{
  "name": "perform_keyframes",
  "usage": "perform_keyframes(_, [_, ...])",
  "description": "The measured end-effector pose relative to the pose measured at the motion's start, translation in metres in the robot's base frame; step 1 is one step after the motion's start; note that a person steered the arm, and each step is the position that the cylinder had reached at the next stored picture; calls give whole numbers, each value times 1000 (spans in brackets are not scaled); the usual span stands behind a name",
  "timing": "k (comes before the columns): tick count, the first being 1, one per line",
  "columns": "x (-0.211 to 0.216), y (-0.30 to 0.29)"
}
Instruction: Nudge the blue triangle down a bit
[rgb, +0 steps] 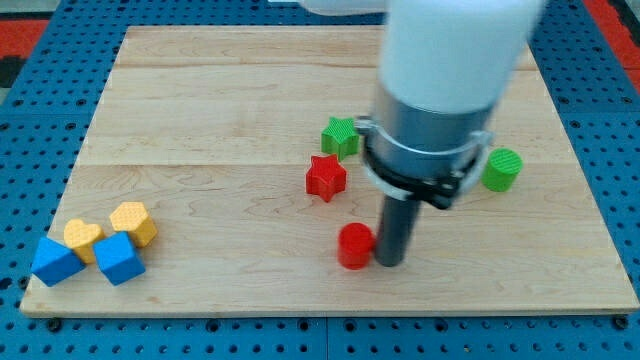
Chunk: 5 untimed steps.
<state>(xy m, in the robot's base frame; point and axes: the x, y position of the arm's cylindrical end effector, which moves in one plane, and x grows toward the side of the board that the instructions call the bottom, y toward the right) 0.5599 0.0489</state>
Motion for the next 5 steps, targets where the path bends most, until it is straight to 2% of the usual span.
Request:
perform_keyframes(1, [-10,-38])
perform_keyframes(2, [-37,-30])
perform_keyframes(3, [-83,-97])
perform_keyframes(4, [-107,-208])
perform_keyframes(5, [-100,-296])
